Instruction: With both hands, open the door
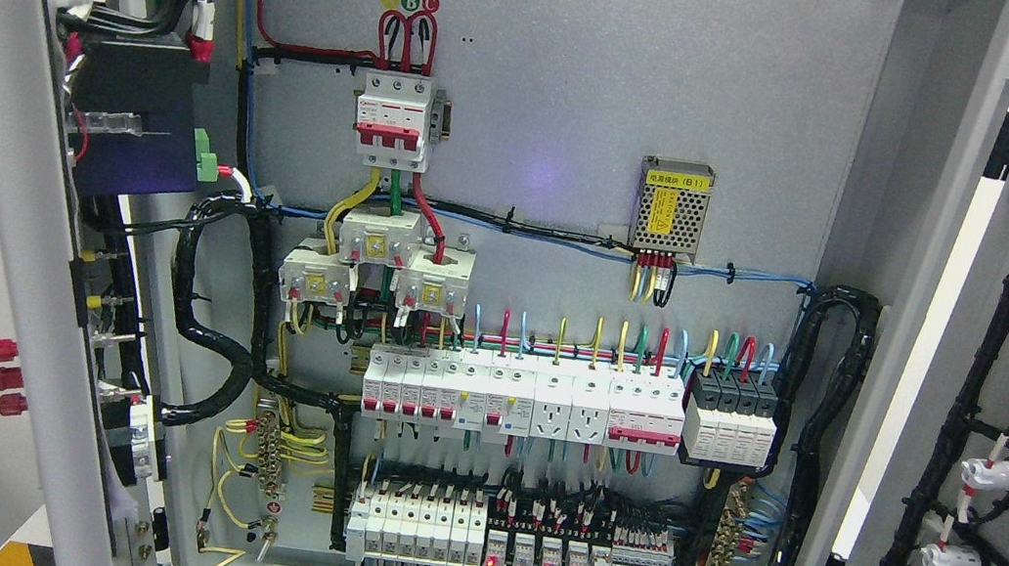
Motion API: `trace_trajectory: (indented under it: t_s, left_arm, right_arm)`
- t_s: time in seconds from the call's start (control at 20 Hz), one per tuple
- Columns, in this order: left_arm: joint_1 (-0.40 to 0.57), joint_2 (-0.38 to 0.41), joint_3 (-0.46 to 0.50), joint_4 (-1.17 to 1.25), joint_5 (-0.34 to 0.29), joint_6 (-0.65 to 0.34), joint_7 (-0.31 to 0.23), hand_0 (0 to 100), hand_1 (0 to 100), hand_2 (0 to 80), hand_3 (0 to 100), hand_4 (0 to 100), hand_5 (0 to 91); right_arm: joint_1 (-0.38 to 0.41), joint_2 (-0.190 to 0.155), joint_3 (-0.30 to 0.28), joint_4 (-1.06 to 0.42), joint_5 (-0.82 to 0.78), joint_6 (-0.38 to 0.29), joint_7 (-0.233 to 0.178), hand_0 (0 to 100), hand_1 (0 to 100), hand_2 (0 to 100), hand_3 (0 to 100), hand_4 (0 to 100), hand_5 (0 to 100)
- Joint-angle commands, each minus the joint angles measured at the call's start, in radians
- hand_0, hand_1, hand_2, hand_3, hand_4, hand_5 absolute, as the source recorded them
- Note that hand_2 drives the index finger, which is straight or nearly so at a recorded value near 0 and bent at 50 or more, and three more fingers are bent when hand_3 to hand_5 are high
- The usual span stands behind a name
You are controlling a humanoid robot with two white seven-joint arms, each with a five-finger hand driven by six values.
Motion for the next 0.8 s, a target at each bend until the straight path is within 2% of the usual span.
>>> trace_trajectory:
  t_s: [0.0, 0.15, 0.4, 0.65, 0.75]
  left_arm:
    - [0.044, 0.044, -0.16, -0.167, 0.002, -0.003, 0.001, 0, 0, 0.0, 0, 0, 0.0]
    - [0.056, 0.048, -0.179, -0.197, 0.005, 0.0, 0.001, 0, 0, 0.0, 0, 0, 0.0]
    - [0.112, 0.068, -0.182, -0.367, 0.004, 0.0, 0.001, 0, 0, 0.0, 0, 0, 0.0]
    - [0.134, 0.085, -0.187, -0.476, 0.005, 0.002, -0.001, 0, 0, 0.0, 0, 0, 0.0]
    - [0.146, 0.105, -0.239, -0.534, 0.005, 0.003, -0.001, 0, 0, 0.0, 0, 0, 0.0]
  right_arm:
    - [-0.003, 0.075, 0.03, 0.009, 0.002, 0.0, -0.001, 19, 0, 0, 0, 0, 0]
    - [-0.003, 0.08, 0.035, 0.02, 0.003, 0.001, -0.001, 19, 0, 0, 0, 0, 0]
    - [-0.003, 0.13, 0.032, 0.038, 0.003, 0.001, -0.002, 19, 0, 0, 0, 0, 0]
    - [-0.003, 0.149, 0.036, 0.043, 0.003, 0.003, -0.002, 19, 0, 0, 0, 0, 0]
    - [-0.009, 0.157, 0.036, 0.067, 0.003, 0.003, -0.002, 19, 0, 0, 0, 0, 0]
